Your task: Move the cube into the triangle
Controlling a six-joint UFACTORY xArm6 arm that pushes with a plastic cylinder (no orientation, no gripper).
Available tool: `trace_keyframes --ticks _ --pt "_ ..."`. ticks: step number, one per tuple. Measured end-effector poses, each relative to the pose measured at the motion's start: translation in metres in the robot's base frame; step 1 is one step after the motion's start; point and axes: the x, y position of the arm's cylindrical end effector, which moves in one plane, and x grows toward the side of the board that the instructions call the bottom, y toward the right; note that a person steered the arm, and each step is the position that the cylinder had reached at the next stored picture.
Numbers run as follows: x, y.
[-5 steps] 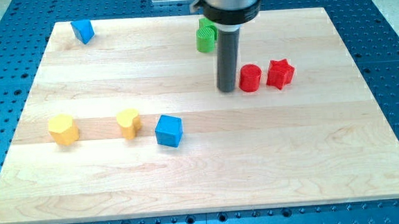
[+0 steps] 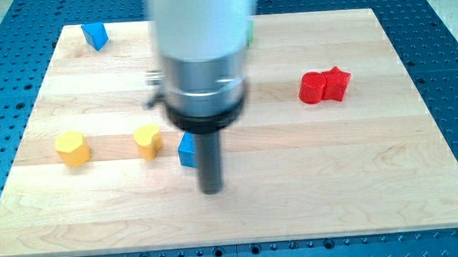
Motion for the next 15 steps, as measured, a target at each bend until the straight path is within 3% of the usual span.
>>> trace_keyframes --ticks 2,5,6,7,9,11,14,15 --pt "-0.104 -0.004" --pt "-0.162 0.008" --pt "-0.194 -0.037" --pt "-0.201 -0.031" --pt "-0.244 -0.081" --pt "-0.264 -0.056" --pt "-0.316 -0.105" --pt "-0.321 -0.145"
